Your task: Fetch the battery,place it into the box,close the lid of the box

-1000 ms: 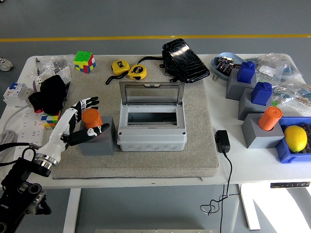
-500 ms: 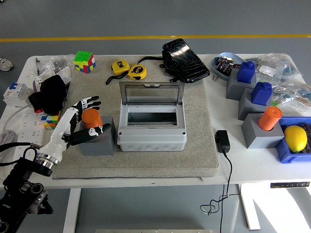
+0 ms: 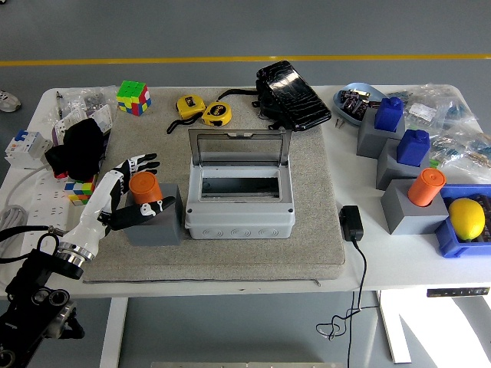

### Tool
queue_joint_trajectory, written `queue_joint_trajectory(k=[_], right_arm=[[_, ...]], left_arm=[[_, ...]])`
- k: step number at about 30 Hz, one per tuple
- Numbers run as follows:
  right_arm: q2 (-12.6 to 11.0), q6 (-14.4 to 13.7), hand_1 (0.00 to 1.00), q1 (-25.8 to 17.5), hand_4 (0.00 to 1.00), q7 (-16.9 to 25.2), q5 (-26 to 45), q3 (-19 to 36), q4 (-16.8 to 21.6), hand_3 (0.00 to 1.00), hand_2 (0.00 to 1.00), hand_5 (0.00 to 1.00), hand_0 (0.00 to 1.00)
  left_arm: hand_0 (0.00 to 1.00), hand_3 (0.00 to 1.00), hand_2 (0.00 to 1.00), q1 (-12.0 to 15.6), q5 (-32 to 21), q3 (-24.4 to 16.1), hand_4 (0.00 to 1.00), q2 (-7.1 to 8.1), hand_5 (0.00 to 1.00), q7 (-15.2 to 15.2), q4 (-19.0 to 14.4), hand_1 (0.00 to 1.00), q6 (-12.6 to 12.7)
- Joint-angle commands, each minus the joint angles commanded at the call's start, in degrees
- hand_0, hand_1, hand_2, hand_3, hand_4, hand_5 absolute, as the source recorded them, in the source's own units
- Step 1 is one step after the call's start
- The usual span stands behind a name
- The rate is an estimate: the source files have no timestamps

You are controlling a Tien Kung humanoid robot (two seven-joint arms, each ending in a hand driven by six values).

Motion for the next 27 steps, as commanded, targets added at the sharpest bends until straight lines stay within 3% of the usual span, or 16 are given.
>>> queue_joint_trajectory(k=[13,14,25,27], right_arm=[[-0.1,0.0,0.818,-0.2,0.998,0.0,-0.2,0.0,0.0,0.816,0.791,0.998,0.849],[-0.1,0.0,0.819,-0.2,0.998,0.0,-0.2,0.0,0.0,0.817,0.790,0.998,0.848],[-0.1,0.0,0.820,-0.3,0.998,0.0,-0.2,0.1,0.0,0.816,0.791,0.998,0.848],[-0.2,0.0,0.819,-0.3,0.998,0.0,-0.3,0.2,0.0,0.816,0.790,0.998,0.847]], left_arm=[[0.637,0.772,0.755,0.4,0.2,0.2,0.998,-0.13,0.194,-0.1,0.4,0.746,0.7],[0.574,0.706,0.693,0.4,0.3,0.2,0.998,-0.13,0.131,-0.1,0.4,0.694,0.8],[0.550,0.692,0.677,0.5,0.0,0.4,0.998,-0.15,0.113,-0.3,0.7,0.677,1.5],[0.503,0.659,0.633,0.4,-0.1,0.4,0.998,-0.12,0.076,-0.4,0.7,0.639,1.5]])
